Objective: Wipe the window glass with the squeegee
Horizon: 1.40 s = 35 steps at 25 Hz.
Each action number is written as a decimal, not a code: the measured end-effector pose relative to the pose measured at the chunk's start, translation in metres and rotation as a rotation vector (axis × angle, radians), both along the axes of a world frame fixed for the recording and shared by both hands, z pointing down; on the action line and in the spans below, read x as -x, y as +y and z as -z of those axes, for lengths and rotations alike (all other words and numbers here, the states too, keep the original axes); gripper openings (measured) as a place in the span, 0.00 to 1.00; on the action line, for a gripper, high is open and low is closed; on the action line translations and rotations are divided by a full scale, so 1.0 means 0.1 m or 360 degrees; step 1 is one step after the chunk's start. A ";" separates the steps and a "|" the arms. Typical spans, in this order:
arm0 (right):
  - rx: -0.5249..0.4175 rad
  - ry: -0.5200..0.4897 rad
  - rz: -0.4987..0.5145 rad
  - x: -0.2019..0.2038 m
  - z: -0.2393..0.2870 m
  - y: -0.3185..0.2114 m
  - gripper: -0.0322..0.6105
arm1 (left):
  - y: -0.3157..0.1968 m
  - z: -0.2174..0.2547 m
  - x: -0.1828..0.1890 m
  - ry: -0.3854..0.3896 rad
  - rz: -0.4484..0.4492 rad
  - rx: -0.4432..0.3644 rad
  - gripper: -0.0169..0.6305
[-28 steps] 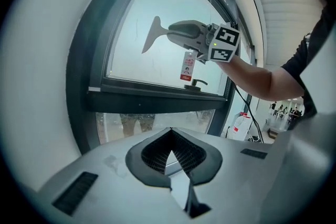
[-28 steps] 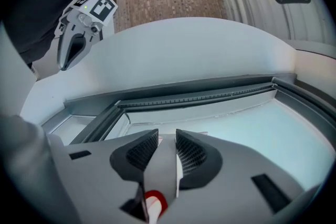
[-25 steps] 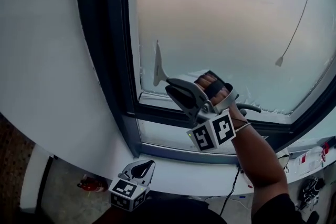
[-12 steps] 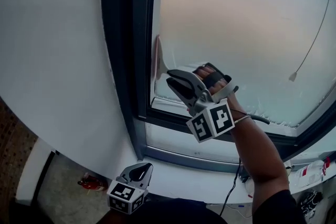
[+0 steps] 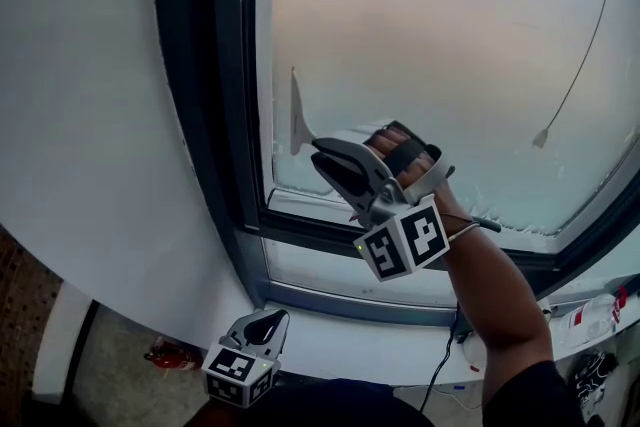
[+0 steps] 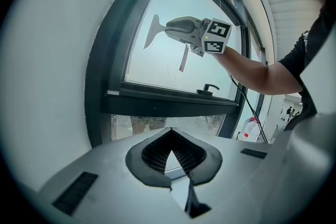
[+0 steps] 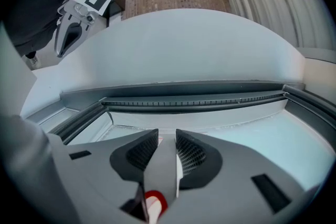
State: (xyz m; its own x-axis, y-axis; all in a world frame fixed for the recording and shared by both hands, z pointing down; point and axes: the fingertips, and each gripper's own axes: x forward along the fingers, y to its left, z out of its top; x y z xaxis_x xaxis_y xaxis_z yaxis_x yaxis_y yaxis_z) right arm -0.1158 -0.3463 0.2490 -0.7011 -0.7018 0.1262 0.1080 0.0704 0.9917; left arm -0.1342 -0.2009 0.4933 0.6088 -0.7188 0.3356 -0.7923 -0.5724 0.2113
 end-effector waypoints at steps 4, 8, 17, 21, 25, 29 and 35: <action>0.0002 -0.0029 -0.0022 -0.20 0.06 0.06 0.19 | 0.01 0.00 -0.15 0.0008 -0.0045 0.0006 0.03; 0.0020 -0.0036 -0.0041 -0.41 0.09 0.12 0.19 | 0.01 0.02 -0.28 0.0018 -0.0076 -0.0001 0.03; 0.0051 -0.0029 -0.0137 -1.02 0.14 0.24 0.19 | 0.08 0.00 -0.64 0.0019 -0.0153 -0.0008 0.03; 0.0068 -0.0016 -0.0184 -1.30 0.15 0.31 0.19 | 0.12 0.02 -0.81 0.0024 -0.0178 0.0002 0.03; 0.0074 -0.0016 -0.0232 -1.57 0.17 0.39 0.19 | 0.14 0.06 -0.98 0.0038 -0.0184 0.0008 0.03; 0.0061 -0.0006 -0.0276 -1.82 0.19 0.46 0.19 | 0.19 -0.02 -1.15 0.0030 -0.0252 -0.0019 0.03; 0.0047 0.0010 -0.0333 -2.14 0.20 0.54 0.19 | 0.25 0.00 -1.39 0.0055 -0.0278 -0.0002 0.03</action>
State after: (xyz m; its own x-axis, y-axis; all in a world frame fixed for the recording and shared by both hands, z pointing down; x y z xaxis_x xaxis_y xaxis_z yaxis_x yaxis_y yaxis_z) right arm 0.0980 -0.2919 0.2287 -0.5396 -0.8279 0.1529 0.0944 0.1209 0.9882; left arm 0.0046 -0.1764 0.4931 0.7355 -0.6016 0.3116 -0.6732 -0.7010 0.2356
